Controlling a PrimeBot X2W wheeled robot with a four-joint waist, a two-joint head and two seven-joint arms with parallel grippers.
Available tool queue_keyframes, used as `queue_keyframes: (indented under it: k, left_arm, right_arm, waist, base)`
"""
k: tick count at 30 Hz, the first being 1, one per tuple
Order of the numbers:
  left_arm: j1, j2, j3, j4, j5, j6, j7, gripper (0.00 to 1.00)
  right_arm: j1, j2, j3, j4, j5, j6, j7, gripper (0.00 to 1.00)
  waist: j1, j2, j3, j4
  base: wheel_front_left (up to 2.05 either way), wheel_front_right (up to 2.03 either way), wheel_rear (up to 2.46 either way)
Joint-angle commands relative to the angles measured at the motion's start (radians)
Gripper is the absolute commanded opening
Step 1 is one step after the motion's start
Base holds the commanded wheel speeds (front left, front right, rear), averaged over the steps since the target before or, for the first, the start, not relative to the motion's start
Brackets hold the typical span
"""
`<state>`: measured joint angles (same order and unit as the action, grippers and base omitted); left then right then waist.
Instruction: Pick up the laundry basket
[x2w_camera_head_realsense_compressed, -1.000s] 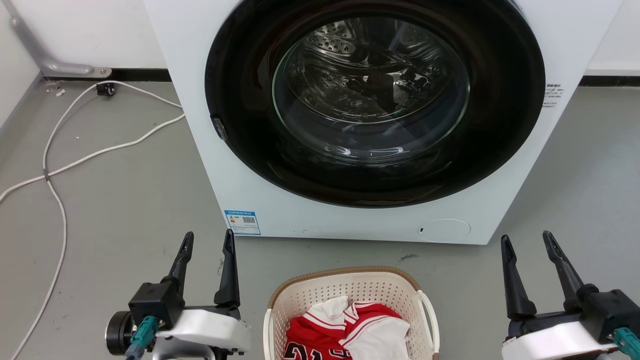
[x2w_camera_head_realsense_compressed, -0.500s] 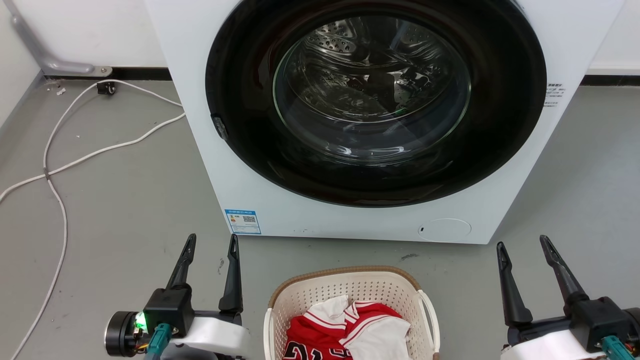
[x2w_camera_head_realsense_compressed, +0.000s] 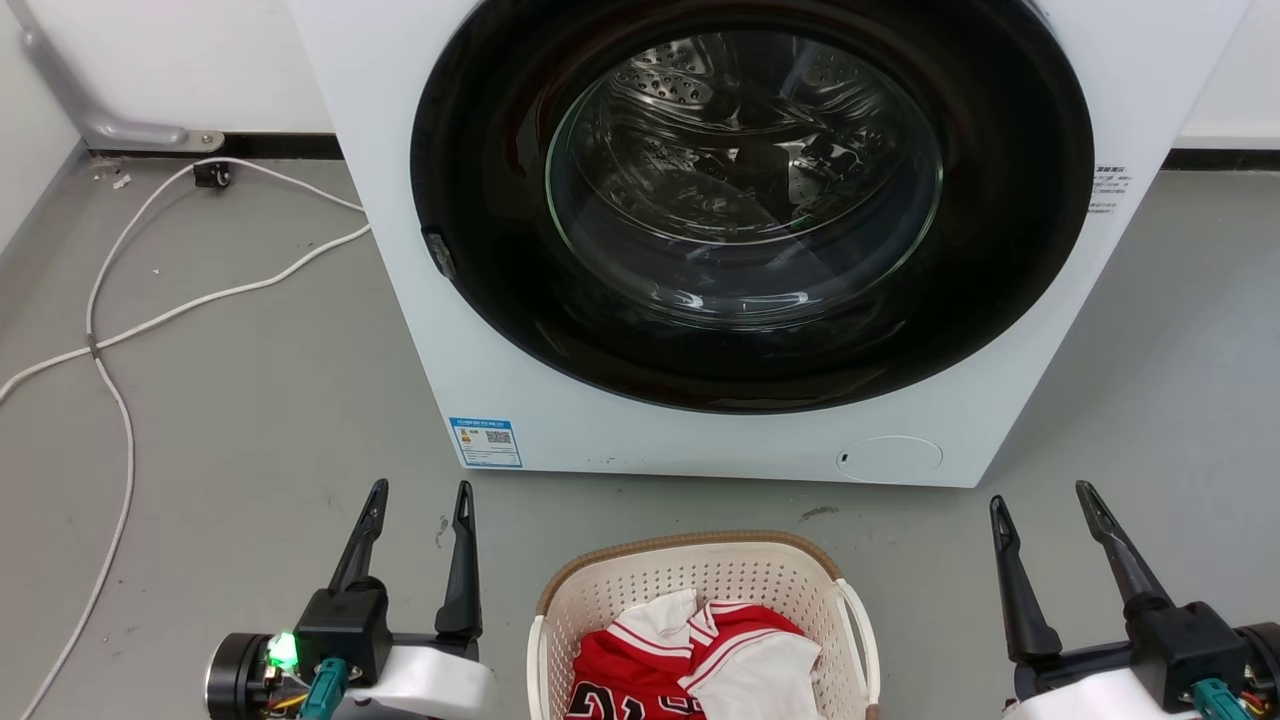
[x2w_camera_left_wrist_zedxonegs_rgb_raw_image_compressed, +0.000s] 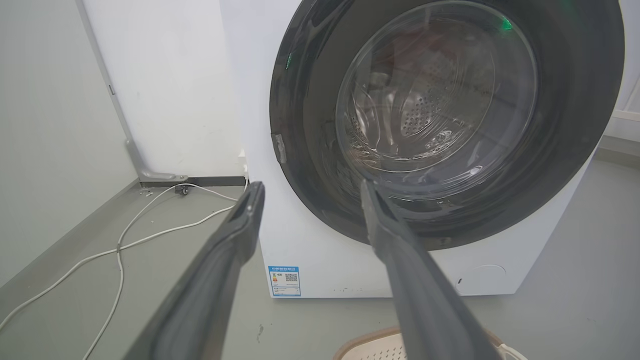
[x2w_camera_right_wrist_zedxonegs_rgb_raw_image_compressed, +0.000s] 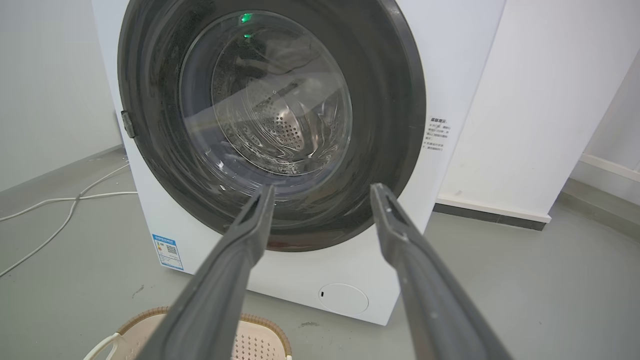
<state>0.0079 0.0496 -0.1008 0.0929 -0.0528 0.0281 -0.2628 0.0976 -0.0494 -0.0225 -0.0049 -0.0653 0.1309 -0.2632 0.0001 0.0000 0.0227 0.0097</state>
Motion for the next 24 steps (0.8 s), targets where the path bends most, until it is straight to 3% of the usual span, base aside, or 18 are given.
queue_keyframes:
  k: [1, 24]
  left_arm:
    - [0.008, 0.001, 0.002, 0.003, 0.0, 0.006, -0.003, 1.0]
    - [0.01, 0.001, 0.001, 0.008, 0.0, 0.008, -0.003, 1.0]
  right_arm:
    - [0.008, -0.002, -0.002, 0.003, 0.002, 0.0, -0.002, 1.0]
    - [0.006, -0.002, -0.001, 0.006, 0.001, 0.0, -0.002, 1.0]
  waist:
    - [-0.0001, 0.0, 0.0, -0.001]
    - [-0.0001, 0.0, 0.001, -0.003]
  base:
    - [0.0, 0.0, 0.0]
    - [0.0, 0.0, 0.0]
